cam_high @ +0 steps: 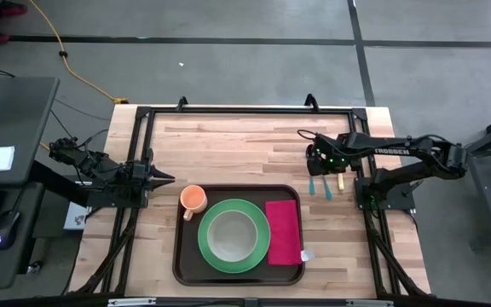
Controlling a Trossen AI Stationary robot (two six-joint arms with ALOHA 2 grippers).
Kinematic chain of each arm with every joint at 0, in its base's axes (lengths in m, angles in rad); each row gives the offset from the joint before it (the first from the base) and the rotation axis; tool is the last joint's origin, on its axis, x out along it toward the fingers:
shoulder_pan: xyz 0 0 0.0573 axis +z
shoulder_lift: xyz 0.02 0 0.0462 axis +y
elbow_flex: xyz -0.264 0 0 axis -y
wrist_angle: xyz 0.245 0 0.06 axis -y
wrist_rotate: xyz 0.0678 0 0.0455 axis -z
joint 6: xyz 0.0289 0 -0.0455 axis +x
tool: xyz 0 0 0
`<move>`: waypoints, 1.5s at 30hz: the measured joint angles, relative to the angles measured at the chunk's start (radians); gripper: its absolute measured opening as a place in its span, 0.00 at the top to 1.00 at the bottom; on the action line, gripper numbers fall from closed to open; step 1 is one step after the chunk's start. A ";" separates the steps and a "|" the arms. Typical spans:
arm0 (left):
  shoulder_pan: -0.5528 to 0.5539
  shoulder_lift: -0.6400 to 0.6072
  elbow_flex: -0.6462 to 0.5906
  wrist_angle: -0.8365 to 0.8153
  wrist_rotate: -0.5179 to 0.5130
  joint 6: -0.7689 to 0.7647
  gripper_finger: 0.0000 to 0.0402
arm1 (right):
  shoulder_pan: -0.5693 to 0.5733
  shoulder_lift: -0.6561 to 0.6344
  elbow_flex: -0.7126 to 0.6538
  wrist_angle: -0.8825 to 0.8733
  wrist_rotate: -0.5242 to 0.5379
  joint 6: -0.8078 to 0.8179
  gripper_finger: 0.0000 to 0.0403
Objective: Set up tray
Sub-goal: Put the blue fork on the table napkin to the right of the green plate on the serving tray, then put the fork on the table napkin to the right of the green plate on the serving tray
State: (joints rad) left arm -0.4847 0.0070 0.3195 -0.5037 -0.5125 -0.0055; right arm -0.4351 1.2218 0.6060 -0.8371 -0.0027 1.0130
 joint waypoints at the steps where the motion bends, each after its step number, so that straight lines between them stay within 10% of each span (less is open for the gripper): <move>1: 0.000 0.000 0.000 0.000 0.000 0.000 0.83 | 0.000 0.000 0.000 0.000 -0.003 0.001 0.72; 45: 0.000 0.000 0.000 0.000 -0.006 -0.004 0.83 | -0.013 0.217 0.001 0.155 0.100 -0.075 0.68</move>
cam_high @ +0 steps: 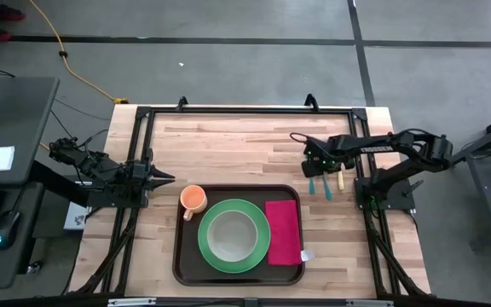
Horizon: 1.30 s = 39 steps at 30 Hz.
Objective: Set up tray
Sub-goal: Put the fork on the table napkin to the right of the green plate on the serving tray
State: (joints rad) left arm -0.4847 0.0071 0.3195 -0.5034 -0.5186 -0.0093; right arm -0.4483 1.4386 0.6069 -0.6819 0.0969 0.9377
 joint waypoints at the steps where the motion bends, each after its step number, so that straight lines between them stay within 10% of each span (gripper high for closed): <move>1: 0.000 0.000 0.000 0.000 0.000 0.000 0.83 | -0.005 0.000 0.000 0.001 0.000 -0.001 0.69; 39: 0.000 0.000 0.000 0.000 -0.026 0.000 0.83 | -0.039 0.002 -0.001 0.058 0.025 -0.051 0.82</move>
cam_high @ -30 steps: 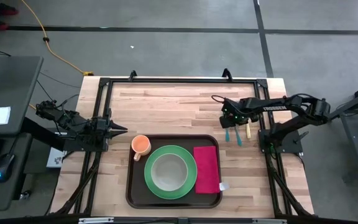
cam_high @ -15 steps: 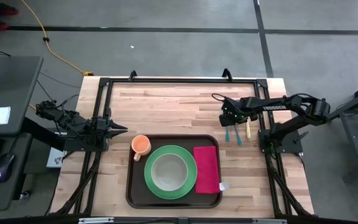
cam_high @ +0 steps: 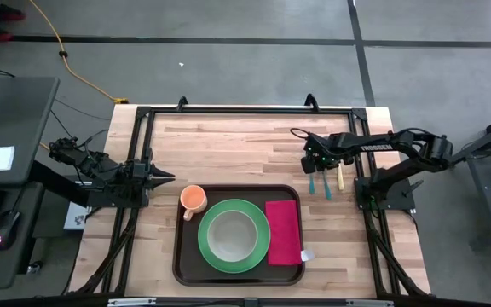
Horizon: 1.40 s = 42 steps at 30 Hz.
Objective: Set up tray
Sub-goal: Put the fork on the table napkin to the right of the green plate on the serving tray
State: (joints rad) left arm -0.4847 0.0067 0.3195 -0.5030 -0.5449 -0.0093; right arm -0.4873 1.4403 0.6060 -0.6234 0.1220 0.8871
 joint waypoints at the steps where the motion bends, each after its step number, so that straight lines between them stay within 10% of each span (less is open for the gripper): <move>1: 0.000 0.000 0.000 0.000 0.000 0.000 0.83 | 0.000 0.000 0.000 -0.001 0.000 0.000 0.82; 42: 0.000 0.000 0.000 0.000 0.002 0.000 0.83 | 0.000 0.000 0.002 -0.036 -0.041 -0.016 0.99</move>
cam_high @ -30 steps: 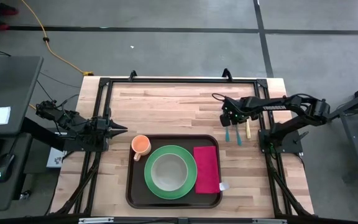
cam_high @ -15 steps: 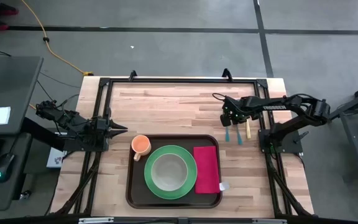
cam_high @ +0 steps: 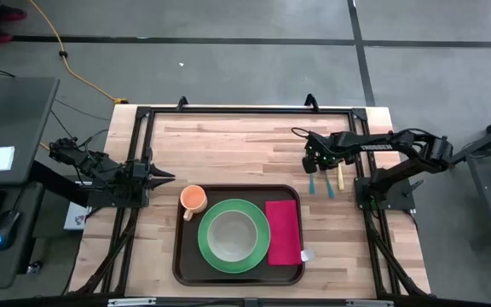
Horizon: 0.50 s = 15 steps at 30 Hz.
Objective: Set up tray
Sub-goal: Put the fork on the table napkin to the right of the green plate on the serving tray
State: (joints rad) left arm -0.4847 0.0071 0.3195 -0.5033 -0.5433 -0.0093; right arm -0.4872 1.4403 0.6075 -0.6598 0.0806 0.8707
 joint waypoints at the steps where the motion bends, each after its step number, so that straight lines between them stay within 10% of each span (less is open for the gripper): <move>1: 0.000 0.000 0.000 0.000 0.000 0.000 0.83 | 0.000 0.000 0.000 -0.001 -0.001 0.000 0.99; 15: 0.000 0.000 0.000 0.000 0.000 0.000 0.83 | -0.014 -0.056 -0.003 -0.049 -0.041 0.011 0.99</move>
State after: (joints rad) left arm -0.4847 0.0070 0.3195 -0.5034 -0.5430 -0.0093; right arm -0.5011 1.3838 0.6043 -0.7086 0.0397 0.8822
